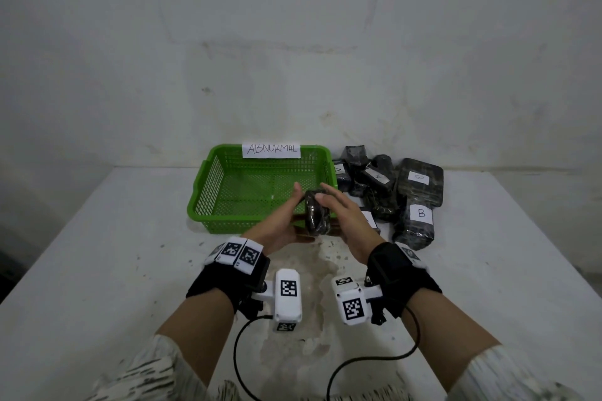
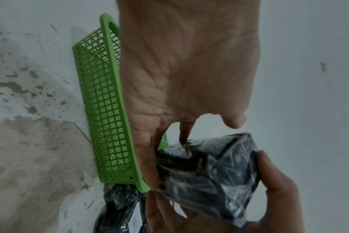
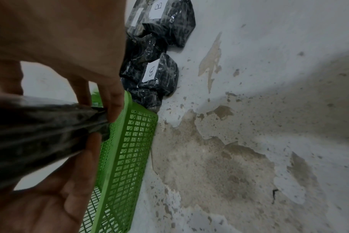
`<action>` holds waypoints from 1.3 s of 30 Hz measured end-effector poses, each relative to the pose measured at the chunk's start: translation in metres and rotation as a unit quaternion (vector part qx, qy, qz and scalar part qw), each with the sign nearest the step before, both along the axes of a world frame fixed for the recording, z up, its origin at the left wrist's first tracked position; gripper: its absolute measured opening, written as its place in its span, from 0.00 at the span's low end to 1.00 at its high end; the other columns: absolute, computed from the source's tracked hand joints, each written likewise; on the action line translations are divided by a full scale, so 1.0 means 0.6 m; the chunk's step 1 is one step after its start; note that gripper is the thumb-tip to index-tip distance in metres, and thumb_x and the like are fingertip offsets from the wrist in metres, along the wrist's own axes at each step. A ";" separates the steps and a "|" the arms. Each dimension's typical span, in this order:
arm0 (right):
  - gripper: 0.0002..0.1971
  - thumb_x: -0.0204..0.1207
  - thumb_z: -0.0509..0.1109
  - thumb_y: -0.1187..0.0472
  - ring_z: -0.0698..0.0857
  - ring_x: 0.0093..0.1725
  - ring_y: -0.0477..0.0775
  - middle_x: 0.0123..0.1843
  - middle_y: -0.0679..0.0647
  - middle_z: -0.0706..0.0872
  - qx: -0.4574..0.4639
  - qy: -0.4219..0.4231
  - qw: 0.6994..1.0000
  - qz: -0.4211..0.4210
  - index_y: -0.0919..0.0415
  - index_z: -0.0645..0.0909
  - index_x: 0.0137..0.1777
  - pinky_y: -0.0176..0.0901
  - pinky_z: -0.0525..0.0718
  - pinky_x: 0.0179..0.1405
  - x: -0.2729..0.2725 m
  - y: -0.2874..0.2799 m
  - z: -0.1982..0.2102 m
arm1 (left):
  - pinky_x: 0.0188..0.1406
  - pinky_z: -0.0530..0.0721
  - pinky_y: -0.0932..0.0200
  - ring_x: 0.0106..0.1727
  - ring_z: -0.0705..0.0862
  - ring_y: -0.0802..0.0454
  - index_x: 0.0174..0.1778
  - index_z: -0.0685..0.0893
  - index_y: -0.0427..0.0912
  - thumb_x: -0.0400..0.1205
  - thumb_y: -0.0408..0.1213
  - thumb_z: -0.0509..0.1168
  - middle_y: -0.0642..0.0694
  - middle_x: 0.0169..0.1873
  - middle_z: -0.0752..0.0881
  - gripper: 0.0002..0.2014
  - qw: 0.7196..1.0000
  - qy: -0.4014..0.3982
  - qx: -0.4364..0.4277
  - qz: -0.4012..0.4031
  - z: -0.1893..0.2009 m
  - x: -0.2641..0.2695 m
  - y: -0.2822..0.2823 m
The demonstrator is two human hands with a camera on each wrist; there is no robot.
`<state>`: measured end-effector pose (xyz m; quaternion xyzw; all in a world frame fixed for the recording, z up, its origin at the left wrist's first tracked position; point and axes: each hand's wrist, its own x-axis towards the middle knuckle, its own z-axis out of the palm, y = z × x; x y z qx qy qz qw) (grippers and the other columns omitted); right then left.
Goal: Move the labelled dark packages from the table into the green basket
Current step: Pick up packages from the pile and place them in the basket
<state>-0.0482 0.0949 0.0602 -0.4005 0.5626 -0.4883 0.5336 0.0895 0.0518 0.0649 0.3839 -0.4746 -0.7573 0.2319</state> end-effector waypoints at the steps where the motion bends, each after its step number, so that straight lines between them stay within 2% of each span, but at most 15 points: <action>1: 0.30 0.73 0.73 0.44 0.78 0.71 0.57 0.73 0.56 0.78 0.004 0.008 1.000 -0.005 0.45 0.73 0.75 0.61 0.74 0.74 0.000 -0.002 -0.002 | 0.69 0.75 0.39 0.67 0.77 0.35 0.62 0.75 0.54 0.83 0.61 0.43 0.37 0.59 0.82 0.24 1.000 0.012 0.009 -0.006 0.000 0.001 0.002; 5: 0.27 0.77 0.68 0.43 0.84 0.65 0.54 0.68 0.55 0.84 0.017 0.013 1.000 0.006 0.51 0.75 0.74 0.46 0.83 0.58 -0.004 -0.009 0.000 | 0.73 0.73 0.40 0.70 0.76 0.32 0.60 0.79 0.51 0.83 0.55 0.54 0.32 0.64 0.80 0.17 0.999 0.040 0.028 -0.001 -0.006 0.004 0.004; 8: 0.35 0.74 0.70 0.39 0.81 0.62 0.52 0.71 0.54 0.81 0.045 0.031 0.998 0.044 0.47 0.67 0.80 0.41 0.77 0.49 -0.009 -0.005 0.002 | 0.68 0.78 0.43 0.65 0.79 0.35 0.57 0.79 0.52 0.85 0.52 0.53 0.34 0.61 0.81 0.14 1.000 0.023 0.012 0.006 -0.004 0.005 0.000; 11: 0.43 0.64 0.75 0.40 0.81 0.57 0.49 0.70 0.54 0.82 0.054 0.041 0.996 0.057 0.42 0.65 0.80 0.43 0.75 0.50 -0.012 -0.001 -0.005 | 0.61 0.82 0.46 0.57 0.82 0.40 0.55 0.78 0.53 0.86 0.53 0.51 0.38 0.55 0.82 0.13 1.000 0.001 0.002 0.001 0.004 0.003 -0.004; 14: 0.40 0.68 0.74 0.44 0.83 0.58 0.45 0.67 0.51 0.84 0.054 0.062 0.996 0.045 0.43 0.66 0.80 0.42 0.77 0.50 -0.010 -0.005 -0.007 | 0.55 0.84 0.49 0.57 0.82 0.39 0.62 0.77 0.49 0.84 0.54 0.53 0.37 0.58 0.82 0.18 1.000 -0.026 -0.007 -0.008 0.003 -0.001 -0.001; 17: 0.38 0.73 0.73 0.45 0.80 0.62 0.45 0.72 0.50 0.81 0.070 0.064 0.994 0.059 0.43 0.62 0.82 0.48 0.75 0.61 -0.007 -0.005 -0.009 | 0.50 0.84 0.50 0.54 0.83 0.41 0.69 0.74 0.44 0.84 0.54 0.54 0.36 0.60 0.81 0.23 0.998 -0.050 -0.026 0.001 0.000 -0.006 -0.001; 19: 0.41 0.71 0.74 0.45 0.79 0.65 0.48 0.72 0.48 0.79 0.085 0.058 0.992 0.071 0.41 0.59 0.83 0.52 0.73 0.66 -0.007 -0.001 -0.007 | 0.52 0.84 0.48 0.54 0.83 0.41 0.70 0.74 0.42 0.85 0.54 0.53 0.35 0.60 0.82 0.24 0.998 -0.062 -0.031 0.002 -0.001 -0.006 -0.005; 21: 0.46 0.68 0.76 0.46 0.77 0.69 0.53 0.74 0.51 0.78 0.097 0.058 0.990 0.084 0.40 0.55 0.84 0.57 0.72 0.68 -0.007 0.003 -0.006 | 0.47 0.84 0.51 0.53 0.84 0.40 0.68 0.77 0.41 0.84 0.57 0.52 0.34 0.60 0.83 0.26 0.996 -0.077 -0.032 0.016 -0.002 -0.001 -0.010; 24: 0.43 0.74 0.74 0.48 0.77 0.68 0.54 0.74 0.53 0.78 0.103 0.052 0.991 0.073 0.41 0.53 0.84 0.58 0.73 0.62 -0.003 0.003 -0.005 | 0.41 0.79 0.57 0.49 0.85 0.41 0.66 0.79 0.43 0.84 0.60 0.51 0.35 0.58 0.85 0.27 0.993 -0.103 -0.039 0.030 -0.005 0.002 -0.012; 28: 0.41 0.71 0.71 0.35 0.75 0.72 0.56 0.77 0.51 0.74 0.099 0.060 0.993 0.021 0.41 0.60 0.82 0.56 0.72 0.57 0.004 0.000 -0.005 | 0.35 0.78 0.60 0.45 0.86 0.43 0.69 0.74 0.43 0.84 0.57 0.53 0.34 0.60 0.84 0.25 0.995 -0.072 -0.042 0.053 -0.013 0.008 -0.013; 31: 0.35 0.75 0.63 0.33 0.77 0.66 0.53 0.74 0.51 0.75 0.091 0.091 0.991 0.017 0.44 0.64 0.81 0.48 0.74 0.52 -0.003 -0.002 -0.004 | 0.41 0.76 0.57 0.47 0.86 0.41 0.68 0.73 0.46 0.83 0.62 0.49 0.36 0.58 0.84 0.27 0.995 -0.065 -0.036 0.066 -0.013 0.017 -0.018; 33: 0.30 0.79 0.59 0.35 0.77 0.49 0.44 0.59 0.50 0.80 0.091 0.118 0.988 0.027 0.50 0.69 0.76 0.40 0.71 0.39 -0.009 -0.004 -0.003 | 0.38 0.74 0.59 0.42 0.84 0.44 0.62 0.76 0.45 0.82 0.65 0.43 0.38 0.49 0.84 0.31 0.994 -0.069 -0.031 0.077 -0.010 0.021 -0.020; 35: 0.23 0.81 0.59 0.37 0.73 0.39 0.43 0.44 0.47 0.76 0.099 0.135 0.986 0.022 0.55 0.74 0.64 0.38 0.68 0.36 -0.013 -0.007 -0.006 | 0.38 0.74 0.60 0.42 0.80 0.46 0.56 0.78 0.43 0.80 0.67 0.37 0.39 0.46 0.81 0.35 0.994 -0.072 -0.024 0.082 -0.007 0.021 -0.022; 37: 0.18 0.82 0.57 0.38 0.73 0.39 0.46 0.41 0.49 0.73 0.109 0.141 0.984 0.000 0.54 0.71 0.47 0.40 0.71 0.41 -0.011 -0.010 -0.011 | 0.45 0.76 0.57 0.50 0.78 0.44 0.49 0.78 0.46 0.78 0.69 0.34 0.40 0.48 0.79 0.36 0.995 -0.070 -0.011 0.069 -0.006 0.018 -0.021; 39: 0.20 0.81 0.58 0.37 0.75 0.45 0.52 0.47 0.54 0.75 0.108 0.147 0.983 -0.020 0.53 0.68 0.41 0.46 0.74 0.48 -0.010 -0.014 -0.018 | 0.47 0.75 0.56 0.51 0.77 0.45 0.46 0.78 0.48 0.74 0.73 0.35 0.40 0.47 0.79 0.36 0.997 -0.055 0.003 0.055 -0.004 0.013 -0.017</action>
